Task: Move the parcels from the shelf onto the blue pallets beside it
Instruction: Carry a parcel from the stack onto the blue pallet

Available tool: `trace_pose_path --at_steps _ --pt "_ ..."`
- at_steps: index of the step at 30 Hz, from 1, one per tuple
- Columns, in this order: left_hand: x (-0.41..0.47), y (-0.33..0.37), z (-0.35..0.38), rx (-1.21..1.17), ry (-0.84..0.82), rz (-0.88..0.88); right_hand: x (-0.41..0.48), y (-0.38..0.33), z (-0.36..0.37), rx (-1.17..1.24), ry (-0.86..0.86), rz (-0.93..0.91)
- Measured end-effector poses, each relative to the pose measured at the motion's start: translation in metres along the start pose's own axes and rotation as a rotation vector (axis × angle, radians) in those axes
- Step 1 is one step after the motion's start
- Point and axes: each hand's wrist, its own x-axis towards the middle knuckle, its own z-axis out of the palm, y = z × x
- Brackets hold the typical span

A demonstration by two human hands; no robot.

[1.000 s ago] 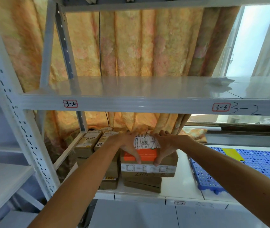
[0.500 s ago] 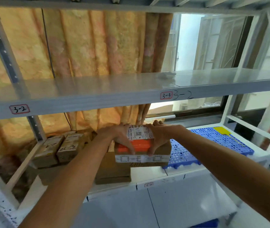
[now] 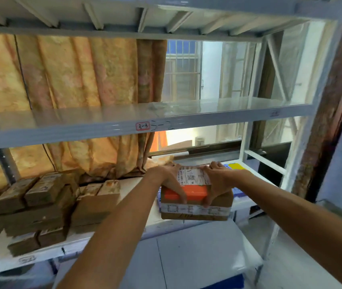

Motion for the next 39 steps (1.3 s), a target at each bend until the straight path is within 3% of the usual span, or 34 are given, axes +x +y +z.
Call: trace_pose_path --at_steps 6,14,30,39 --pt "0.009 0.081 0.024 -0.004 -0.03 0.032 -0.038 0.074 0.021 -0.004 -0.055 0.064" --pt "0.041 0.131 0.024 0.011 -0.059 0.051 -0.033 0.137 0.032 0.058 -0.076 0.047" --pt "0.253 0.143 0.01 -0.079 -0.01 0.082 0.14 0.257 0.031 0.02 -0.097 0.069" --pt "0.319 0.137 -0.014 0.033 0.114 0.068 0.208 0.288 0.019 -0.026 0.006 0.029"
